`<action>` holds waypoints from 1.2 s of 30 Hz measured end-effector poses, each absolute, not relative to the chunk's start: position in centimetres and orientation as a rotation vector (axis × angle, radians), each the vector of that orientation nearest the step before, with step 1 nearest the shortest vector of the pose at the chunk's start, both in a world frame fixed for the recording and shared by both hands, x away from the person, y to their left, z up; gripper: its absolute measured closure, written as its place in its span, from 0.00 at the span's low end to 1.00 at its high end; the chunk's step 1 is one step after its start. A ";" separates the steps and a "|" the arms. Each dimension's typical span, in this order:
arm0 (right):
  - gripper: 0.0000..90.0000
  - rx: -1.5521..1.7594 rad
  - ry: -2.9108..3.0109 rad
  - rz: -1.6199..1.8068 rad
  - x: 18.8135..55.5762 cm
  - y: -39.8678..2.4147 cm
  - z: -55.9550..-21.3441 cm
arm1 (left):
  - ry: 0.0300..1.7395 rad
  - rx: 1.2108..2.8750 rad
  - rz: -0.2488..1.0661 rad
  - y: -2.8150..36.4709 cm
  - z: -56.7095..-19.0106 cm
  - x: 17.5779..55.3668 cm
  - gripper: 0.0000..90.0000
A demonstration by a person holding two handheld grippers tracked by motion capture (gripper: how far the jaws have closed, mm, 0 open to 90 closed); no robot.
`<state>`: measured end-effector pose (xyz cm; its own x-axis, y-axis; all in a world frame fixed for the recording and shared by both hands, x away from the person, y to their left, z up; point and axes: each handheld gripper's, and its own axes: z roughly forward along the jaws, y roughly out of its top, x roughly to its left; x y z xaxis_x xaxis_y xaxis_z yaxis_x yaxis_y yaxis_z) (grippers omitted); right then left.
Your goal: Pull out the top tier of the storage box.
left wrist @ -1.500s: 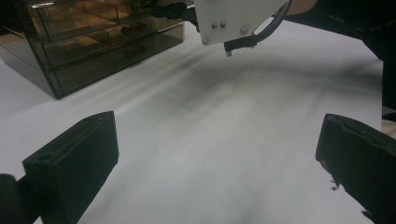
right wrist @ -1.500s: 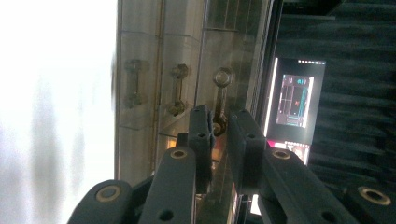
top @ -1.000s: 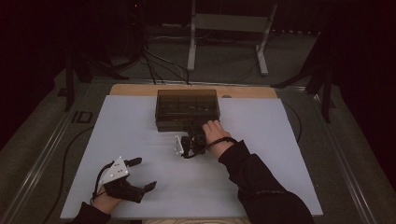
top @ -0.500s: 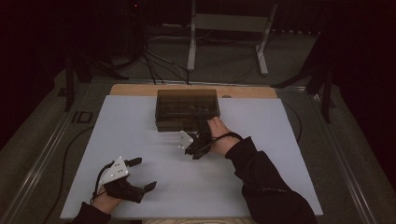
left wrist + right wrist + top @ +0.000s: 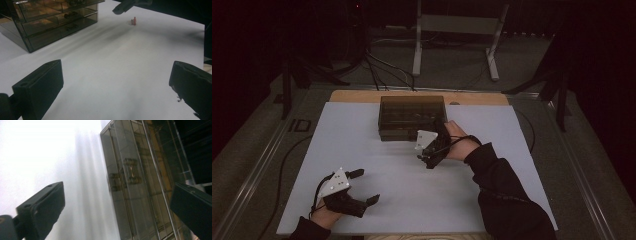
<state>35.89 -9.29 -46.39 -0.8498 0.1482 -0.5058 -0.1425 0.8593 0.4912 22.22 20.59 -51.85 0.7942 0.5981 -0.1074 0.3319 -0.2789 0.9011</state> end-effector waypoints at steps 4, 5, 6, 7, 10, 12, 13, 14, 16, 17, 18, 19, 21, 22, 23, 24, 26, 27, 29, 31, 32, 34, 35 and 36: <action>0.02 0.027 2.539 0.758 36.8 -10.3 -45.8 | 0.705 1.890 0.305 20.6 -51.9 22.2 0.00; 0.02 0.031 2.553 0.772 37.0 -10.6 -45.7 | 0.704 1.890 0.304 20.6 -51.9 22.2 0.00; 0.02 0.040 2.577 0.789 37.2 -10.8 -45.5 | 0.705 1.889 0.304 20.6 -51.9 22.2 0.00; 0.02 0.046 2.592 0.796 37.5 -11.1 -45.4 | 0.706 1.889 0.303 20.6 -51.9 22.2 0.00; 0.02 0.062 2.637 0.845 38.1 -11.9 -44.9 | 0.706 1.890 0.303 20.6 -51.9 22.2 0.00; 0.02 0.062 2.661 0.859 38.6 -12.3 -44.7 | 0.706 1.888 0.303 20.6 -51.9 22.2 0.00; 0.02 0.063 2.669 0.861 38.8 -12.5 -44.7 | 0.706 1.888 0.303 20.6 -51.9 22.2 0.00; 0.03 0.056 2.683 0.860 39.0 -12.6 -44.7 | 0.706 1.888 0.303 20.6 -51.9 22.2 0.00; 0.03 0.049 2.716 0.862 39.4 -12.9 -44.6 | 0.707 1.887 0.303 20.6 -51.9 22.2 0.00; 0.03 0.049 2.716 0.862 39.4 -12.9 -44.6 | 0.707 1.887 0.303 20.6 -51.9 22.2 0.00; 0.04 0.051 2.749 0.868 39.9 -13.2 -44.5 | 0.707 1.887 0.301 20.6 -51.9 22.2 0.00; 0.04 0.051 2.749 0.868 39.9 -13.2 -44.5 | 0.707 1.887 0.301 20.6 -51.9 22.2 0.00; 0.05 0.056 2.763 0.884 40.3 -13.4 -44.4 | 0.706 1.888 0.301 20.6 -51.9 22.2 0.00; 0.05 0.043 2.771 0.899 40.7 -13.5 -44.3 | 0.708 1.887 0.300 20.6 -51.9 22.2 0.00; 0.06 0.037 2.778 0.904 40.9 -13.6 -44.2 | 0.708 1.887 0.299 20.6 -51.9 22.2 0.00; 0.06 0.029 2.781 0.911 41.1 -13.6 -44.2 | 0.707 1.888 0.299 20.6 -51.9 22.2 0.00; 0.06 0.024 2.784 0.914 41.4 -13.6 -44.0 | 0.706 1.888 0.299 20.6 -51.9 22.2 0.00; 0.06 0.029 2.790 0.918 41.6 -13.6 -44.0 | 0.707 1.889 0.299 20.6 -51.9 22.2 0.00; 0.06 0.033 2.805 0.917 41.8 -13.6 -43.9 | 0.707 1.888 0.297 20.6 -51.9 22.2 0.00; 0.06 0.049 2.844 0.904 42.3 -13.4 -43.6 | 0.706 1.891 0.296 20.6 -51.9 22.2 0.00; 0.07 0.049 2.844 0.908 42.4 -13.4 -43.5 | 0.705 1.893 0.296 20.6 -51.9 22.2 0.00; 0.09 0.049 2.844 0.907 42.5 -13.3 -43.4 | 0.703 1.893 0.296 20.6 -51.9 22.2 0.00; 0.09 0.049 2.844 0.907 42.5 -13.3 -43.4 | 0.703 1.893 0.296 20.6 -51.9 22.2 0.00; 0.16 0.060 2.882 0.944 42.9 -13.4 -42.9 | 0.705 1.892 0.294 20.6 -51.9 22.2 0.00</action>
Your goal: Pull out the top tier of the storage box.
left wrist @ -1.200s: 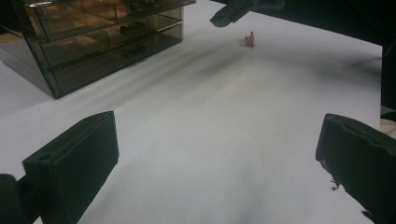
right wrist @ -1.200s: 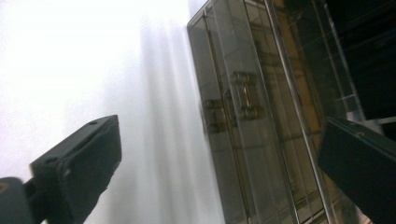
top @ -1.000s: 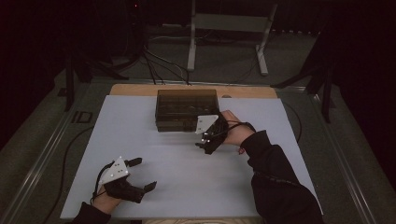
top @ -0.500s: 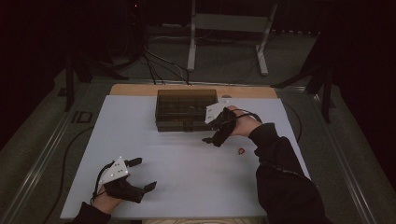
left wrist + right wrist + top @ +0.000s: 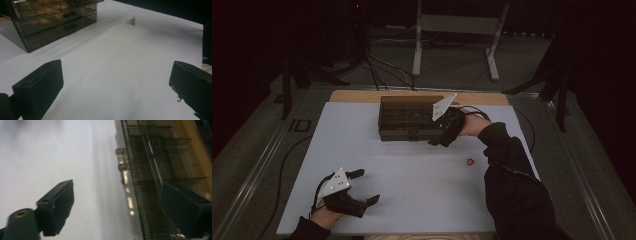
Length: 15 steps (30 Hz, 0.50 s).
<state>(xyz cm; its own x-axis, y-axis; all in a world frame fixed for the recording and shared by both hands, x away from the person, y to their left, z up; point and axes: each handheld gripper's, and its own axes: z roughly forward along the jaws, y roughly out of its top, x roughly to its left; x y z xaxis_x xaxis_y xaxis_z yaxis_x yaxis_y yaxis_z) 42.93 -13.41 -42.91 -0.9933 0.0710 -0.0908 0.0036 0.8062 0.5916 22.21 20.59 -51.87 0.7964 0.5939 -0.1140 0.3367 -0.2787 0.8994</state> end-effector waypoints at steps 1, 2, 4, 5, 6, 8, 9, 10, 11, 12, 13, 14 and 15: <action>0.17 0.057 2.888 0.958 43.0 -13.4 -42.8 | 0.705 1.892 0.293 20.6 -51.9 22.2 0.00; 0.17 0.031 2.888 0.967 43.1 -13.5 -42.7 | 0.704 1.892 0.293 20.6 -51.9 22.2 0.00; 0.32 0.023 2.856 1.000 43.0 -13.6 -42.6 | 0.703 1.892 0.294 20.6 -51.9 22.2 0.00; 0.32 0.015 2.843 1.005 42.9 -13.6 -42.5 | 0.704 1.891 0.293 20.6 -51.9 22.2 0.00; 0.36 0.009 2.832 1.007 43.0 -13.6 -42.5 | 0.704 1.891 0.291 20.6 -51.9 22.2 0.00; 0.44 -0.014 2.798 1.032 43.0 -13.7 -42.6 | 0.705 1.889 0.290 20.6 -51.9 22.2 0.00; 0.44 -0.014 2.798 1.032 43.0 -13.7 -42.6 | 0.705 1.889 0.290 20.6 -51.9 22.2 0.00; 0.44 -0.026 2.785 1.045 43.1 -13.7 -42.7 | 0.705 1.889 0.290 20.6 -51.9 22.2 0.00; 0.47 -0.026 2.785 1.045 43.1 -13.7 -42.7 | 0.704 1.891 0.290 20.6 -51.9 22.2 0.00; 0.61 -0.090 2.806 1.053 43.6 -13.7 -43.0 | 0.704 1.891 0.290 20.6 -51.9 22.2 0.00; 0.62 -0.095 2.824 1.038 43.8 -13.6 -43.1 | 0.704 1.890 0.290 20.6 -51.9 22.2 0.00; 0.64 -0.107 2.819 1.021 44.0 -13.6 -43.2 | 0.704 1.890 0.290 20.6 -51.9 22.2 0.00; 0.64 -0.107 2.819 1.021 44.0 -13.6 -43.2 | 0.704 1.890 0.290 20.6 -51.9 22.2 0.00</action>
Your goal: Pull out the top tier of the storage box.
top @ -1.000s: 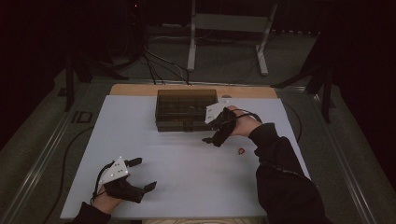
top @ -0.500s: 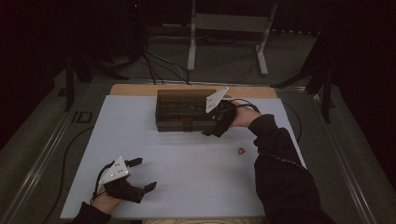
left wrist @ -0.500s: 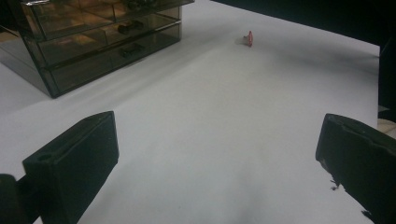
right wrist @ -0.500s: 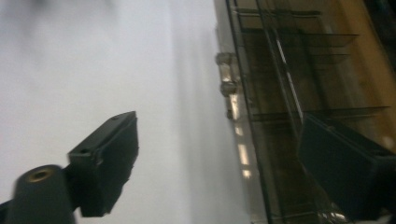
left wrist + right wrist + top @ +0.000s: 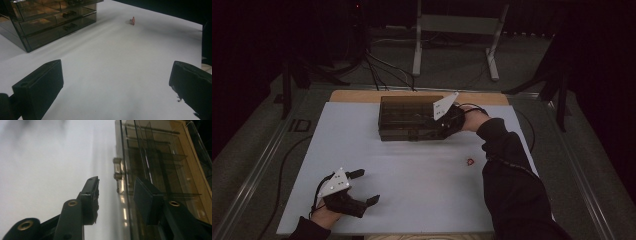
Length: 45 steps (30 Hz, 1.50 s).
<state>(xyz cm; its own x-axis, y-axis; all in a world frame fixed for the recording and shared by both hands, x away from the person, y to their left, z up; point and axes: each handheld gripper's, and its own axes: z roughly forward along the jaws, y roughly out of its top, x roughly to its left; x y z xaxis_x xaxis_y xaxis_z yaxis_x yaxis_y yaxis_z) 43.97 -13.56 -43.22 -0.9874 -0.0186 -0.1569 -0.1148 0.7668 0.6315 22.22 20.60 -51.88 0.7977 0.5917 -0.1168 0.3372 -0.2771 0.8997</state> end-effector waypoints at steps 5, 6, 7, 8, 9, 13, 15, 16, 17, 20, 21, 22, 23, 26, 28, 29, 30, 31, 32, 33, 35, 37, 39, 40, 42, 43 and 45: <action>0.74 -0.122 2.867 0.917 45.1 -13.4 -44.1 | 0.702 1.891 0.292 20.6 -51.9 22.2 0.00; 0.75 -0.117 2.881 0.903 45.3 -13.3 -44.3 | 0.702 1.891 0.292 20.6 -51.9 22.2 0.00; 0.77 -0.090 2.897 0.882 45.7 -13.3 -44.6 | 0.703 1.889 0.288 20.6 -51.9 22.2 0.00; 0.77 -0.090 2.897 0.882 45.7 -13.3 -44.6 | 0.703 1.890 0.289 20.6 -51.9 22.2 0.00; 0.79 -0.083 2.901 0.879 45.9 -13.3 -44.7 | 0.702 1.891 0.290 20.6 -51.9 22.2 0.00; 0.82 -0.077 2.933 0.848 46.2 -13.1 -45.0 | 0.701 1.892 0.290 20.6 -51.9 22.2 0.00; 0.86 -0.069 2.965 0.827 46.5 -12.8 -45.2 | 0.702 1.892 0.291 20.6 -51.9 22.2 0.00; 0.87 -0.064 2.971 0.832 46.6 -12.7 -45.2 | 0.702 1.892 0.290 20.6 -51.9 22.2 0.00; 0.88 -0.053 2.986 0.831 46.7 -12.6 -45.2 | 0.701 1.893 0.291 20.6 -51.9 22.2 0.00; 0.88 -0.049 3.002 0.816 46.9 -12.4 -45.3 | 0.702 1.892 0.289 20.6 -51.9 22.3 0.00; 0.91 -0.051 3.021 0.785 47.0 -12.1 -45.4 | 0.702 1.892 0.288 20.6 -51.9 22.3 0.00; 0.91 -0.048 3.030 0.771 47.1 -12.0 -45.4 | 0.700 1.894 0.288 20.6 -51.9 22.3 0.00; 0.93 -0.046 3.040 0.771 47.2 -12.0 -45.4 | 0.699 1.894 0.288 20.6 -51.9 22.3 0.00; 0.96 -0.052 3.053 0.755 47.5 -11.8 -45.5 | 0.698 1.893 0.287 20.6 -51.9 22.3 0.00; 0.97 -0.039 3.066 0.756 47.6 -11.8 -45.5 | 0.699 1.891 0.286 20.6 -51.9 22.3 0.00; 0.97 -0.041 3.070 0.759 47.7 -11.8 -45.5 | 0.699 1.892 0.287 20.6 -51.9 22.3 0.00; 0.98 -0.036 3.075 0.757 47.7 -11.8 -45.4 | 0.698 1.893 0.287 20.6 -51.9 22.3 0.00; 0.98 -0.039 3.080 0.758 47.8 -11.8 -45.4 | 0.698 1.895 0.288 20.6 -51.9 22.3 0.00; 0.98 -0.038 3.088 0.761 47.8 -11.8 -45.4 | 0.698 1.895 0.288 20.6 -51.9 22.3 0.00; 0.98 -0.046 3.090 0.761 47.8 -11.8 -45.4 | 0.699 1.894 0.287 20.6 -51.9 22.3 0.00; 0.99 -0.051 3.096 0.760 47.8 -11.8 -45.4 | 0.700 1.894 0.286 20.6 -51.9 22.3 0.00; 0.99 -0.059 3.098 0.761 47.7 -11.8 -45.3 | 0.700 1.894 0.286 20.6 -51.9 22.3 0.00; 0.99 -0.061 3.100 0.761 47.5 -11.8 -45.3 | 0.699 1.893 0.286 20.6 -51.9 22.3 0.00; 0.99 -0.068 3.099 0.759 47.4 -11.8 -45.2 | 0.701 1.894 0.287 20.6 -52.0 22.3 0.00; 0.99 -0.069 3.101 0.758 47.1 -11.8 -45.1 | 0.703 1.894 0.287 20.6 -52.0 22.3 0.00; 0.99 -0.071 3.101 0.754 47.0 -11.8 -45.1 | 0.704 1.893 0.288 20.6 -52.0 22.3 0.00; 0.99 -0.069 3.106 0.758 46.7 -11.8 -45.0 | 0.706 1.892 0.286 20.6 -52.0 22.3 0.00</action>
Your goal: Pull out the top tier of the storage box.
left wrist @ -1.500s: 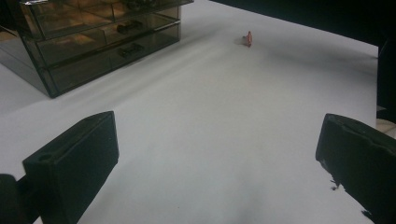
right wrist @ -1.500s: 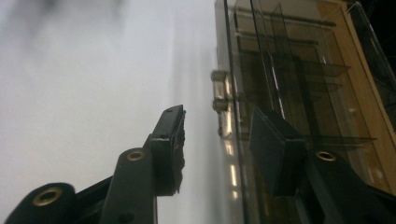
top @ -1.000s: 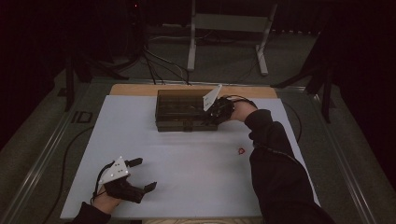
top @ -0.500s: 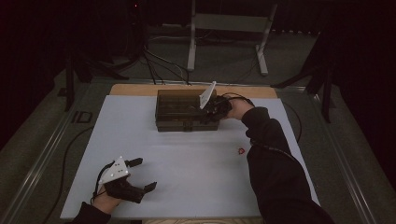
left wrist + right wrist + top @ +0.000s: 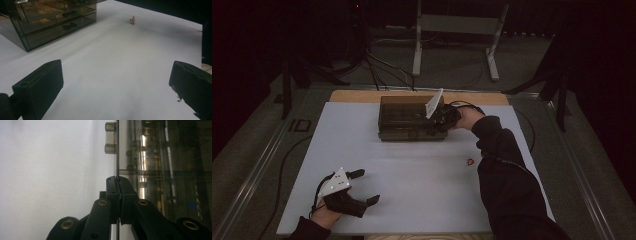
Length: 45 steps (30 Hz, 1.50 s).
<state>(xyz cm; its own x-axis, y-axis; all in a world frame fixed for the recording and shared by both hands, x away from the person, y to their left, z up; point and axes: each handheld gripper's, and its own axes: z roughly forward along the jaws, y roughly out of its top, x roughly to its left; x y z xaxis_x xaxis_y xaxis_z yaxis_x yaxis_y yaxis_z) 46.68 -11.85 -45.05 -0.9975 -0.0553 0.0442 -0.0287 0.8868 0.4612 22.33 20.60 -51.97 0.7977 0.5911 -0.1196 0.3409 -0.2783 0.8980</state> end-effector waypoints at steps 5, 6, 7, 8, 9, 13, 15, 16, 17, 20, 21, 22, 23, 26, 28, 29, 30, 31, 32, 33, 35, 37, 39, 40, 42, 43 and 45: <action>0.99 0.052 -2.998 -0.751 45.9 -11.9 -45.1 | 0.705 1.896 0.284 20.6 -52.0 22.4 0.00; 0.99 0.051 -2.995 -0.752 45.8 -11.9 -45.2 | 0.705 1.895 0.285 20.6 -52.0 22.4 0.00; 0.99 0.052 -2.995 -0.755 45.7 -11.9 -45.3 | 0.706 1.897 0.285 20.6 -52.0 22.4 0.00; 0.99 0.051 -2.997 -0.758 45.6 -12.0 -45.4 | 0.707 1.895 0.285 20.6 -52.1 22.4 0.00; 0.99 0.042 -2.996 -0.763 45.6 -12.0 -45.4 | 0.707 1.894 0.286 20.6 -52.1 22.4 0.00; 0.99 0.057 -2.995 -0.756 45.2 -12.1 -45.3 | 0.707 1.897 0.284 20.6 -52.1 22.5 0.00; 0.99 0.068 -2.992 -0.761 45.0 -12.1 -45.2 | 0.707 1.896 0.284 20.6 -52.1 22.5 0.00; 0.99 0.072 -2.993 -0.757 44.9 -12.1 -45.2 | 0.708 1.896 0.282 20.6 -52.1 22.5 0.00; 0.99 0.071 -2.993 -0.759 44.7 -12.2 -45.2 | 0.709 1.895 0.282 20.6 -52.1 22.5 0.00; 0.99 0.082 -2.996 -0.757 44.4 -12.3 -45.2 | 0.710 1.893 0.280 20.6 -52.1 22.5 0.00; 0.99 0.087 -3.001 -0.746 44.3 -12.2 -45.3 | 0.710 1.893 0.280 20.6 -52.1 22.5 0.00; 0.99 0.089 -3.005 -0.748 44.2 -12.2 -45.3 | 0.711 1.893 0.279 20.5 -52.1 22.5 0.00; 0.99 0.088 -3.003 -0.749 44.2 -12.2 -45.3 | 0.711 1.893 0.279 20.5 -52.1 22.5 0.00; 0.99 0.095 -2.995 -0.754 44.1 -12.3 -45.2 | 0.709 1.895 0.281 20.5 -52.1 22.5 0.00; 0.99 0.111 -2.995 -0.753 44.0 -12.4 -45.2 | 0.709 1.894 0.281 20.6 -52.1 22.4 0.00; 0.99 0.120 -2.992 -0.754 43.9 -12.5 -45.2 | 0.709 1.894 0.281 20.6 -52.1 22.5 0.00; 0.99 0.128 -2.991 -0.755 43.9 -12.5 -45.2 | 0.711 1.893 0.280 20.6 -52.1 22.5 0.00; 0.99 0.122 -2.990 -0.751 43.8 -12.6 -45.2 | 0.711 1.894 0.280 20.5 -52.1 22.5 0.00; 0.99 0.126 -2.991 -0.752 43.8 -12.6 -45.3 | 0.711 1.894 0.280 20.5 -52.1 22.5 0.00; 0.99 0.129 -2.993 -0.752 43.7 -12.5 -45.3 | 0.711 1.893 0.280 20.5 -52.1 22.5 0.00; 0.99 0.133 -2.995 -0.743 43.7 -12.5 -45.4 | 0.709 1.895 0.281 20.5 -52.1 22.5 0.00; 0.99 0.127 -2.995 -0.742 43.7 -12.5 -45.4 | 0.708 1.894 0.280 20.6 -52.1 22.5 0.00; 0.99 0.131 -2.999 -0.744 43.6 -12.5 -45.5 | 0.710 1.893 0.280 20.6 -52.1 22.5 0.00; 0.99 0.129 -3.007 -0.734 43.5 -12.5 -45.6 | 0.710 1.893 0.280 20.6 -52.1 22.5 0.00; 0.99 0.130 -3.012 -0.735 43.5 -12.4 -45.6 | 0.711 1.892 0.281 20.6 -52.1 22.4 0.00; 0.98 0.127 -3.010 -0.738 43.5 -12.5 -45.7 | 0.710 1.892 0.280 20.6 -52.1 22.4 0.00; 0.98 0.124 -3.007 -0.748 43.5 -12.5 -45.7 | 0.710 1.894 0.280 20.6 -52.1 22.4 0.00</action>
<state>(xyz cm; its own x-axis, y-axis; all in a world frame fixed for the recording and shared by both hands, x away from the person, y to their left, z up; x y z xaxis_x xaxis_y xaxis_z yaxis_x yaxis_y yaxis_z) 43.48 -12.53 -45.71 -0.9960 -0.0872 0.0204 -0.0675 0.8805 0.4692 22.45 20.57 -52.08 0.7966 0.5915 -0.1247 0.3468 -0.2783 0.8957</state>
